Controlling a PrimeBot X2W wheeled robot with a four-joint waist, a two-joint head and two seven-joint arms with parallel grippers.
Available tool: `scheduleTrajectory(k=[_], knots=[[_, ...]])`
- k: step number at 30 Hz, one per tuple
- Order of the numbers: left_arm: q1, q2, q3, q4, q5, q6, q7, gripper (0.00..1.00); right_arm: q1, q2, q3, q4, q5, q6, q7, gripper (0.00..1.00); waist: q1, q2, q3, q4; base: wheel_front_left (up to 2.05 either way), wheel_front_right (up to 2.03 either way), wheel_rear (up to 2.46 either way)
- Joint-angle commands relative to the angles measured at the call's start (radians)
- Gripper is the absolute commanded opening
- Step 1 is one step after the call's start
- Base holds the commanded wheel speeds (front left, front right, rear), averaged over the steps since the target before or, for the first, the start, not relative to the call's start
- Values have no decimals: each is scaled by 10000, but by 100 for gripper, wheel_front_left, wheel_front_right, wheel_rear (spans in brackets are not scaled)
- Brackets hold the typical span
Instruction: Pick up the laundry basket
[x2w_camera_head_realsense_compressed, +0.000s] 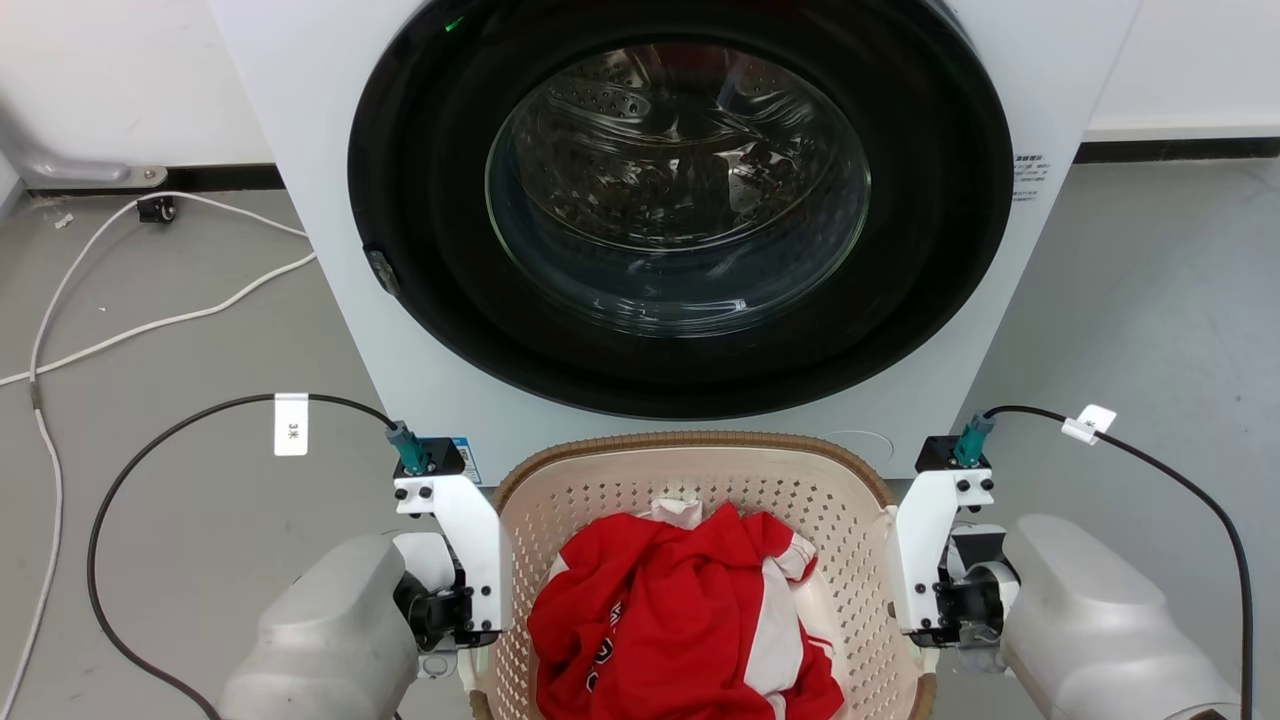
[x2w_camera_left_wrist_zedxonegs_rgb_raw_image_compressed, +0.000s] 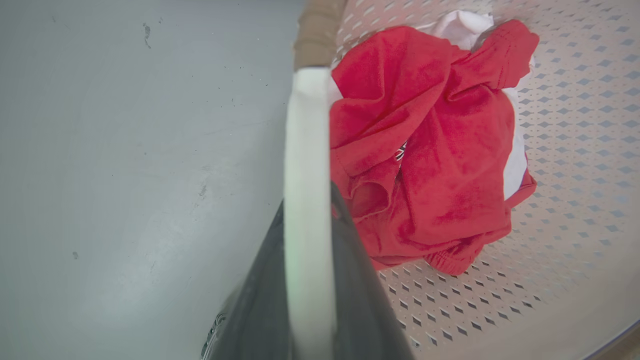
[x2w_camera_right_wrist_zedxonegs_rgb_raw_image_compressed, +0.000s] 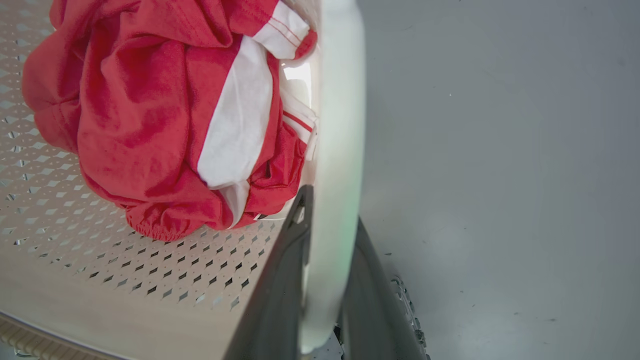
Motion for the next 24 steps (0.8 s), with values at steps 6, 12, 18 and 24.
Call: scheduleTrajectory(k=[6, 12, 18, 24], knots=[[43, -129, -118, -109, -136, -109, -50, 0, 69, 69, 105, -20, 159, 53, -44, 0, 0, 0, -6, 27, 0, 0, 0], [45, -137, -201, -113, -214, -109, -88, 0, 66, 88, 175, 6, 233, 53, -78, 0, 0, 0, -5, 44, 0, 0, 0], [29, -142, -287, -104, -268, -109, -158, 0, 70, 122, 245, 31, 312, 53, -137, 0, 0, 0, -12, 49, 0, 0, 0], [35, -112, -379, -87, -355, -109, -184, 0, 81, 140, 305, 49, 391, 53, -175, 0, 0, 0, -3, 25, 0, 0, 0]])
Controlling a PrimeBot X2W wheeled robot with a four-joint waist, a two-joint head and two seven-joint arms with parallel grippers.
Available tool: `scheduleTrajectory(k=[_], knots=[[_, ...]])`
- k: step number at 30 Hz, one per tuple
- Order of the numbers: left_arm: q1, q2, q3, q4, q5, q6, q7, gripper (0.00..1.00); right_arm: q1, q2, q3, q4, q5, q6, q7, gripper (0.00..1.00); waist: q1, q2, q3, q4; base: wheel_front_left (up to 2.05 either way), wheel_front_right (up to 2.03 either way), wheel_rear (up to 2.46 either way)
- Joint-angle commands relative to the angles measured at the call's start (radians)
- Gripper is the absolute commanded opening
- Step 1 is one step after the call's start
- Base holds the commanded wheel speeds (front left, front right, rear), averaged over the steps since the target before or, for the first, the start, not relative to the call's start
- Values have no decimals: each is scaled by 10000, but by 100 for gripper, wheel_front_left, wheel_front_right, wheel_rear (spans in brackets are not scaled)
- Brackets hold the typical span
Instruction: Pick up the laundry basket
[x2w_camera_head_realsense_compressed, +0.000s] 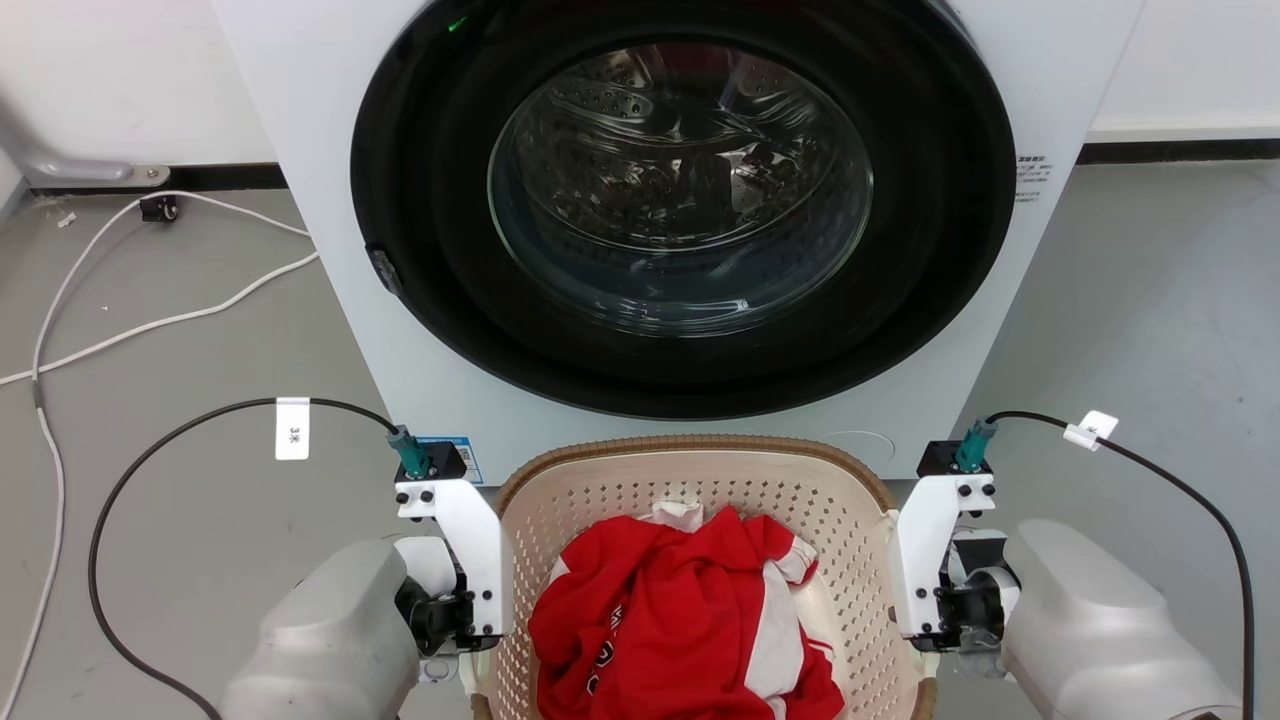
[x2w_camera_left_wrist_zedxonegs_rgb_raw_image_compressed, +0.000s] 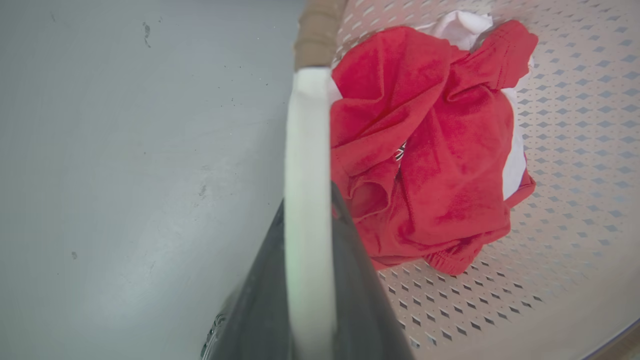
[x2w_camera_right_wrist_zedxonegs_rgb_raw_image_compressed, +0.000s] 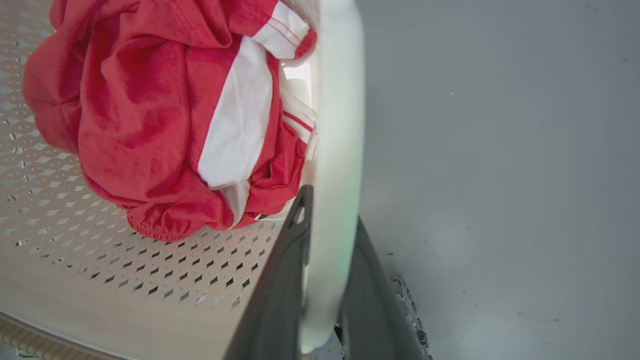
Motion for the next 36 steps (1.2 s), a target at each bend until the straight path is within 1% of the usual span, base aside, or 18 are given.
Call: scheduleTrajectory(k=[1, 36], knots=[[14, -122, -42, -87, -52, -109, -38, 0, 62, 157, 49, -51, 76, 53, -40, 0, 0, 0, 5, -9, 0, 0, 0], [39, -79, -475, -65, -504, -110, -191, 0, 175, 173, 336, 83, 450, 53, 14, 0, 0, 0, 13, 3, 0, 0, 0]])
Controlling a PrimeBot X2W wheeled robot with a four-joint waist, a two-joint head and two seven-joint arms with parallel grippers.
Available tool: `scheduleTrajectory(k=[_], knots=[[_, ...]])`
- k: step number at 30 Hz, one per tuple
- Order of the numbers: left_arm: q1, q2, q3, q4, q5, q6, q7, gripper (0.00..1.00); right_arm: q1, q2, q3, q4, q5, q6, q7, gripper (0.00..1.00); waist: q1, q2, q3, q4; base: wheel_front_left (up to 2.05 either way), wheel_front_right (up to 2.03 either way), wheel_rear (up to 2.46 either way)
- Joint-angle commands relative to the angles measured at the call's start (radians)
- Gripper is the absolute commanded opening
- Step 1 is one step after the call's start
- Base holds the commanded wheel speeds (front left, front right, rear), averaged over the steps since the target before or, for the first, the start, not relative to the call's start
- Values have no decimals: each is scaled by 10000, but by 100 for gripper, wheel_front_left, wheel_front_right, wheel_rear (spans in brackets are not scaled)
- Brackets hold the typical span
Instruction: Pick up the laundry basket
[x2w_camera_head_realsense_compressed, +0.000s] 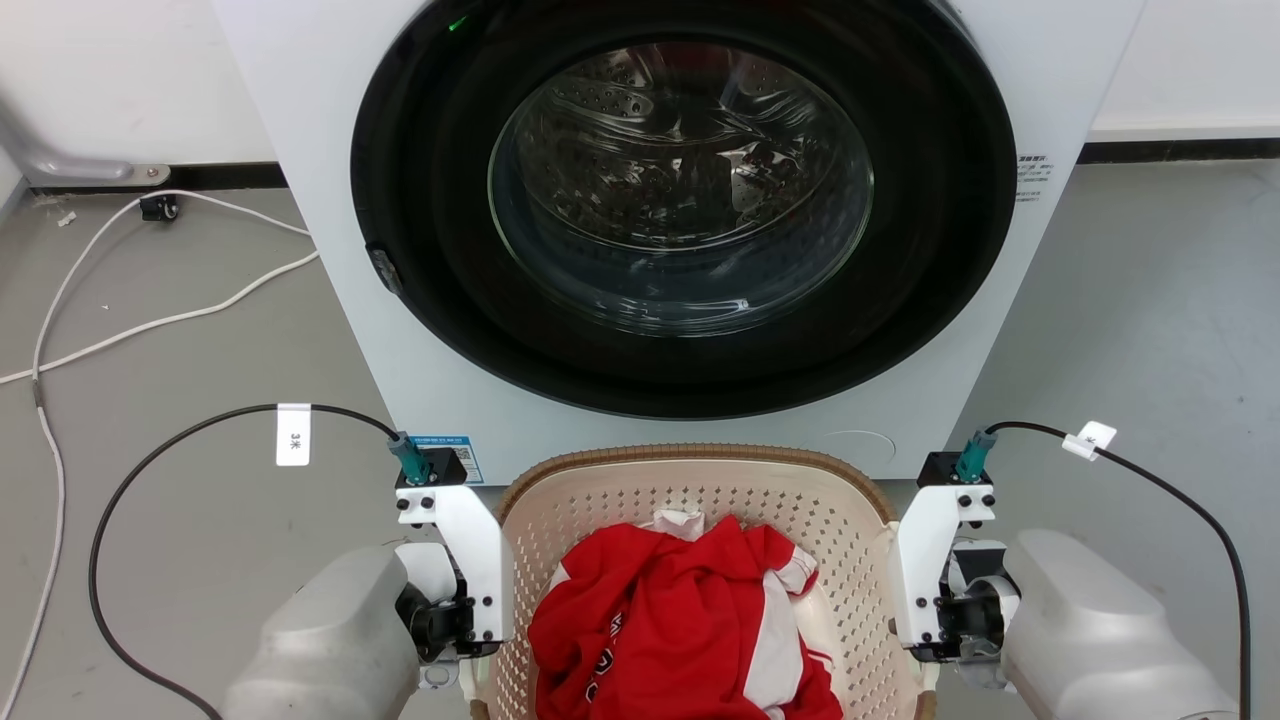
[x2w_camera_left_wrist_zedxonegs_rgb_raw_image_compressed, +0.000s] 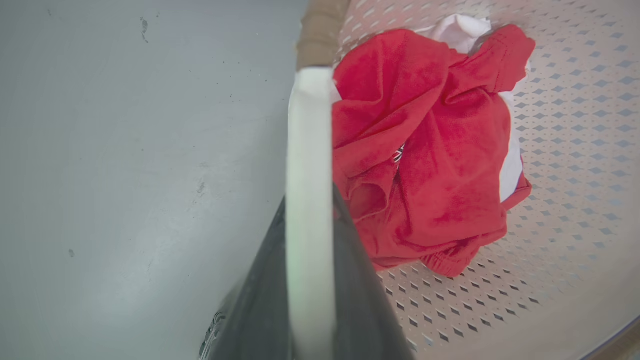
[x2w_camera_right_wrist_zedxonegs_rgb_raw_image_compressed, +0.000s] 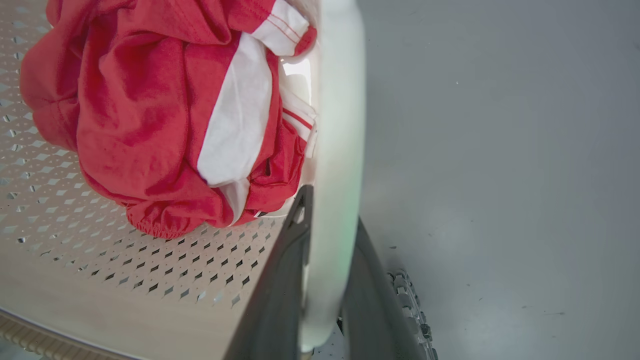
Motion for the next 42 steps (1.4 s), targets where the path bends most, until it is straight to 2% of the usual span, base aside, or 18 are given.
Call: scheduleTrajectory(k=[1, 42], knots=[[20, -104, -6, -97, -34, -110, -70, 0, 108, 161, 37, -46, 74, 53, 1, 0, 0, -1, 2, 1, 0, 0, 0], [15, -132, -405, -41, -460, -110, -241, 0, 91, 120, 236, -2, 251, 54, -156, 0, 0, -1, 12, -6, 0, 0, 0]])
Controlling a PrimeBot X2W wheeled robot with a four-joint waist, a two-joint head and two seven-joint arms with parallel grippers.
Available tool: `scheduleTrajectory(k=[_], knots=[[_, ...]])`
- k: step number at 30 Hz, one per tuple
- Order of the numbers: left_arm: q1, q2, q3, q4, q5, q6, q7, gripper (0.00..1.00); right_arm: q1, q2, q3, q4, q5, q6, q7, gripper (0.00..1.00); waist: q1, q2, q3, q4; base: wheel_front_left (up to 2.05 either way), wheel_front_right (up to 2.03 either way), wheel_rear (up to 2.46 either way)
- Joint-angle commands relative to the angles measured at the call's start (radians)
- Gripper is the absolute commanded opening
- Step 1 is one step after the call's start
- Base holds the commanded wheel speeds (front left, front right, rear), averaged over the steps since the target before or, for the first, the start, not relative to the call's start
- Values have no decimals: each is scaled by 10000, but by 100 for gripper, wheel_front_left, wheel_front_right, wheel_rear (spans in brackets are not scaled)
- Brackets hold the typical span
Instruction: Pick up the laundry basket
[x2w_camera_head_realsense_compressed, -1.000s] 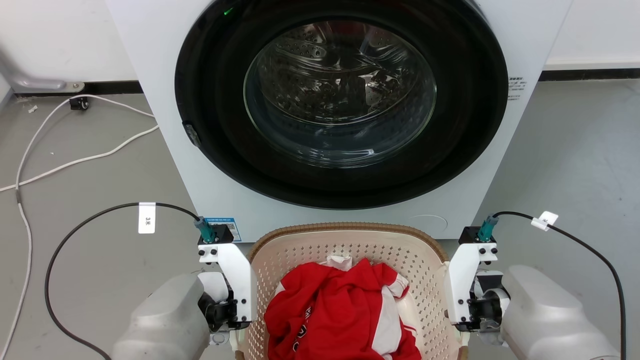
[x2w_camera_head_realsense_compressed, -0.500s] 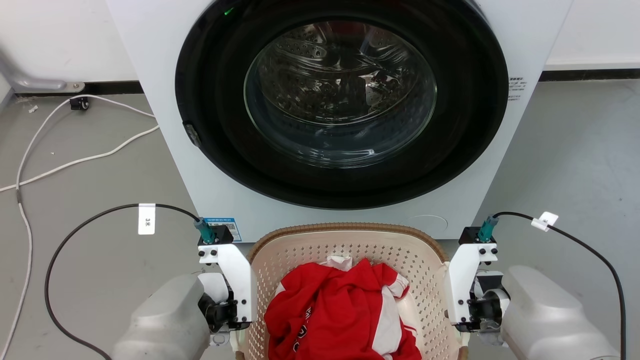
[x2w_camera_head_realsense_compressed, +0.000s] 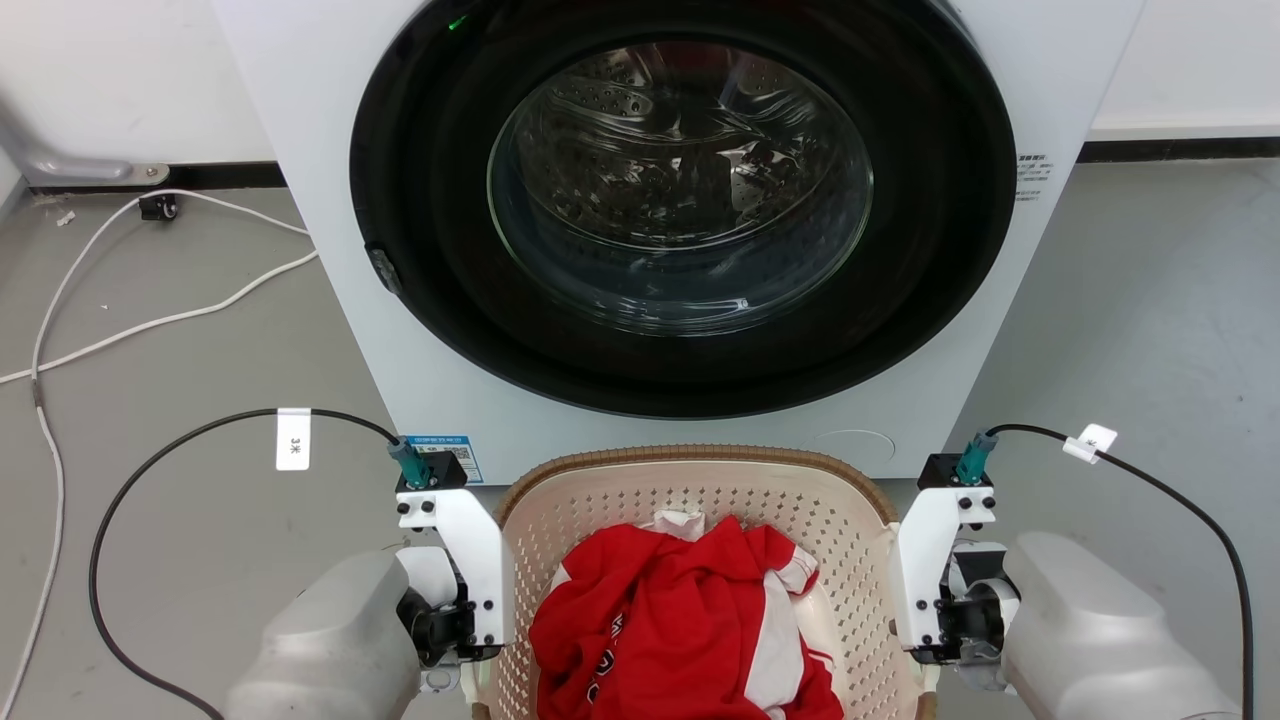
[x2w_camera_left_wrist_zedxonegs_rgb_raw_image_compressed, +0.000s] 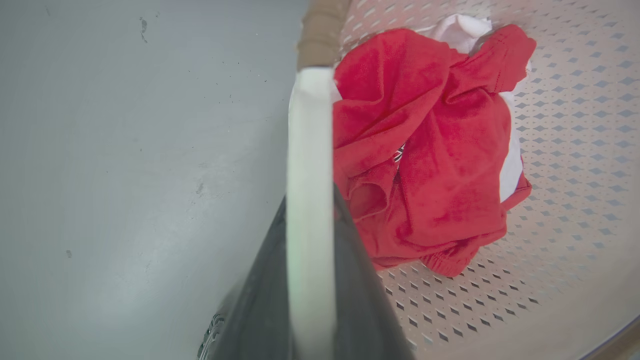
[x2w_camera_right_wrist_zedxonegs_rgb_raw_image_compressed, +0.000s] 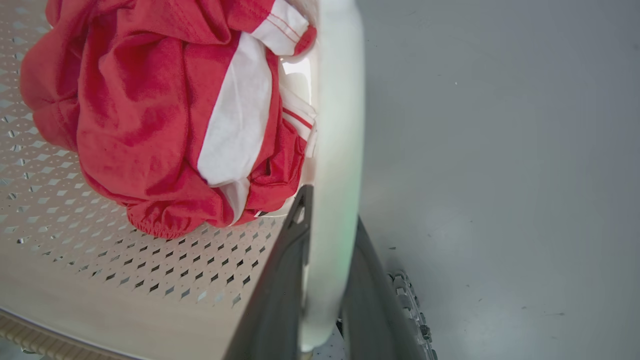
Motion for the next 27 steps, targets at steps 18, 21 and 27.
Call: scheduleTrajectory(k=[18, 21, 27], knots=[[52, -153, -159, -54, -219, -111, -79, 0, 110, 136, 63, -54, 183, 54, -31, 0, 0, -1, -7, 1, 0, 0, 0], [54, -150, -174, -49, -243, -111, -71, 0, 117, 118, 64, -53, 187, 54, -39, 0, 0, -1, -8, -4, 0, 0, 0], [55, -129, -224, -47, -286, -111, -38, 0, 120, 105, 49, -52, 177, 54, -31, 0, 0, -1, -1, -19, 0, 0, 0]])
